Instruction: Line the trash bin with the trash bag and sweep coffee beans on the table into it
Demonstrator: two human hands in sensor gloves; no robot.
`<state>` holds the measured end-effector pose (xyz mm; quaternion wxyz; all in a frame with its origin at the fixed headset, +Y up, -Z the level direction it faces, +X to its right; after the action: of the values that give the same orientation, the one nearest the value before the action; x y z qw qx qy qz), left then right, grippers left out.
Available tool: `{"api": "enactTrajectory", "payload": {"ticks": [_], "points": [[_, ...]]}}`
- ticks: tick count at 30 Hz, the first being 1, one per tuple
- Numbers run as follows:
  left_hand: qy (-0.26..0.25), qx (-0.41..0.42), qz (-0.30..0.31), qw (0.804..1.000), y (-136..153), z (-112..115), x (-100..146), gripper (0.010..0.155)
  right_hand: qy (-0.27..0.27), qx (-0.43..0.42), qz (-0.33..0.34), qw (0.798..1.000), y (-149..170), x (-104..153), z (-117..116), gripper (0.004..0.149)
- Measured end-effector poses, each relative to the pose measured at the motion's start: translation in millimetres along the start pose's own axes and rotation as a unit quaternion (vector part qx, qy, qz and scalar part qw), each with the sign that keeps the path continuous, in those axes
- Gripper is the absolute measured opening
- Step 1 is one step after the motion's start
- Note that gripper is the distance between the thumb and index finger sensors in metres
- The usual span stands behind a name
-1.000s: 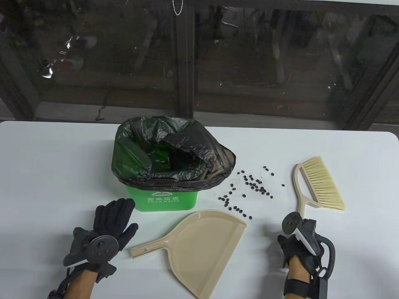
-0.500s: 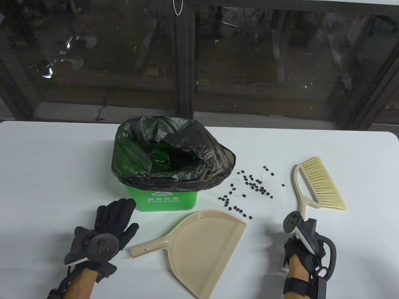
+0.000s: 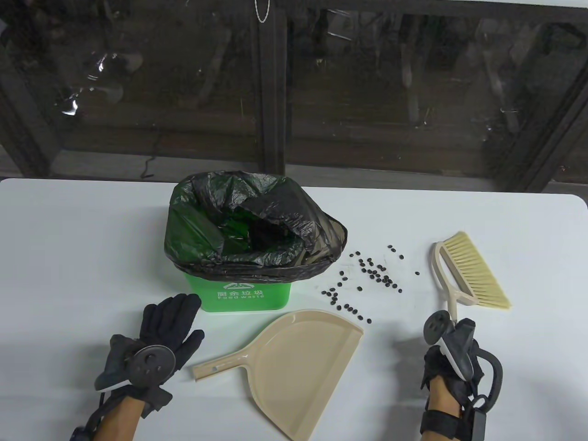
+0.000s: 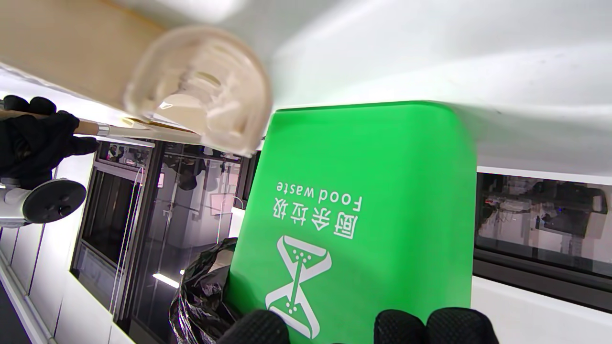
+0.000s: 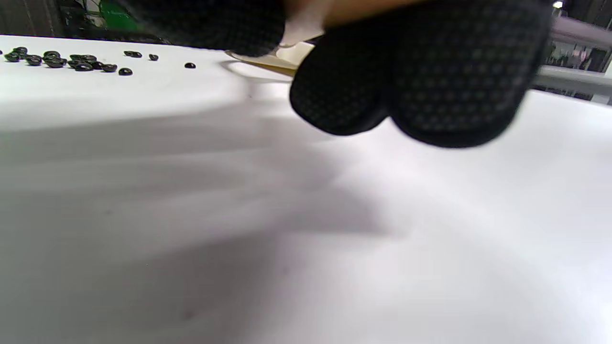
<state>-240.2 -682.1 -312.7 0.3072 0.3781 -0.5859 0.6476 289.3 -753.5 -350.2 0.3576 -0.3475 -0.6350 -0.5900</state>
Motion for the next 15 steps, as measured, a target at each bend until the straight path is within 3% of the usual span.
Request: {"api": "enactTrajectory", "payload": {"ticks": [3,9,15], "points": [[-0.001,0.001,0.0,1.0,0.2,-0.2,0.0,0.066,0.004,-0.009,-0.004,1.0,1.1,-0.1,3.7,0.078],[0.0,0.002,0.001,1.0,0.3,0.0,-0.4,0.065,0.079,-0.063,-0.001,0.995,4.5,2.7,28.2,0.078],[-0.001,0.002,0.002,1.0,-0.1,0.1,-0.7,0.065,0.142,-0.169,0.045,0.974,-10.4,15.9,63.2,0.071]]}}
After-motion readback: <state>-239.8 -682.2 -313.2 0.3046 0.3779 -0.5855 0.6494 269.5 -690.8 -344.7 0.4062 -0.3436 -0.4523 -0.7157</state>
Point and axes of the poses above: the tracker on the back of each hand, its own y axis roughly to the little-finger side, its own x axis roughly from the fingertips to the wrist, z = x × y, the point moved 5 cm from there along -x, roughly from the wrist to the fingertips, and after that the axes turned 8 degrees about y, right-handed, at the moved point
